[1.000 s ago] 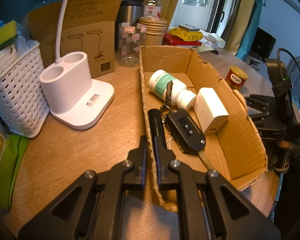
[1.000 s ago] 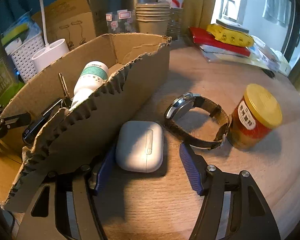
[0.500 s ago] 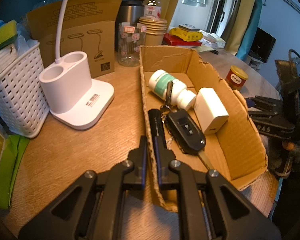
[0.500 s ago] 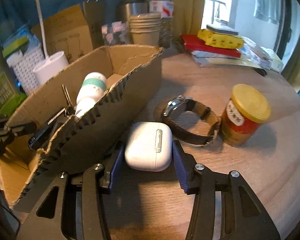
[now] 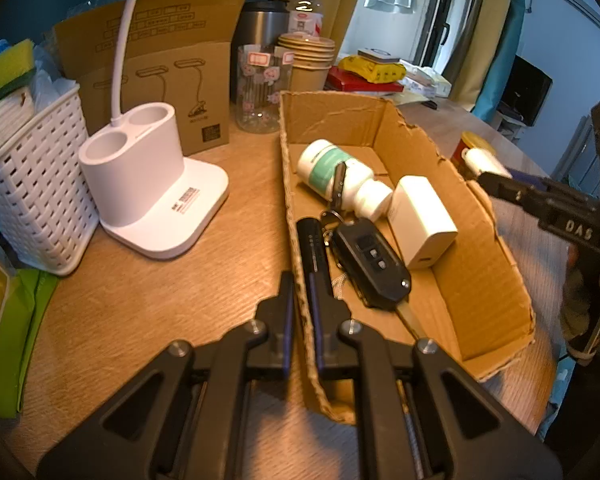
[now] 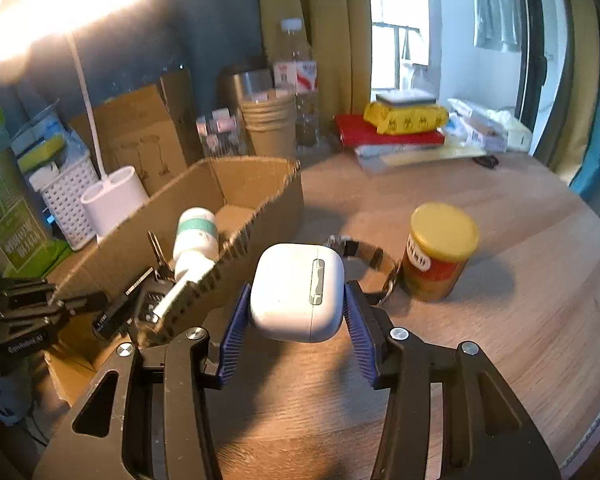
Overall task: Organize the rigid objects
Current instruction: 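Grasp the white earbuds case with the right gripper, then lift the earbuds case and carry it over the cardboard box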
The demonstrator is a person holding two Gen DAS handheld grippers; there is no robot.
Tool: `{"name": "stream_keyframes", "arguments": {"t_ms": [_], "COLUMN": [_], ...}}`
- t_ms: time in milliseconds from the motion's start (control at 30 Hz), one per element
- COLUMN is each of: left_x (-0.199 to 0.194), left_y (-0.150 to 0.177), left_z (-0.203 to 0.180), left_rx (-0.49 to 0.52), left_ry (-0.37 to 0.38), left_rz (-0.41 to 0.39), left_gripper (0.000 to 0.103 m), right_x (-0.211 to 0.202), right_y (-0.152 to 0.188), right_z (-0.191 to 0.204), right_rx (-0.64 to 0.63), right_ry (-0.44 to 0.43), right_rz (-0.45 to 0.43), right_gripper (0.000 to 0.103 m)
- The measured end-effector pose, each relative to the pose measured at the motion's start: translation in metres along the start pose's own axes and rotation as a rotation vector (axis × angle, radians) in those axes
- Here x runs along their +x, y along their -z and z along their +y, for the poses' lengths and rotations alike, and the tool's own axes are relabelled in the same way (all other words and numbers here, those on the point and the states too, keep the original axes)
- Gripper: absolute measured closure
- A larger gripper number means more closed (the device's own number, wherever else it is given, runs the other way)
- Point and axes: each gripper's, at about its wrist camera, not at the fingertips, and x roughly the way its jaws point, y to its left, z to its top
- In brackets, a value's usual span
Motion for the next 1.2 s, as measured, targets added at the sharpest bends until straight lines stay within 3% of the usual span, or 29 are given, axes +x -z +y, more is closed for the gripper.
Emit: {"name": "stream_keyframes", "arguments": {"t_ms": [467,1200], "left_x": [0.000,0.000], "left_y": [0.000,-0.001], "left_z": [0.001,0.001], "left_rx": [0.000,-0.001], "left_ry": [0.000,0.002], "left_rz": [0.000,0.001], "left_gripper": [0.094,0.094], "right_x": [-0.009,0.034], "right_y": [-0.025,-0.051], "right_z": [0.020,0.056], "right_rx": [-0.042,-0.148], "right_ry": [-0.008,-0.032], "right_rz": [-0.063,-0.021], "right_gripper": [0.053,0.053]}}
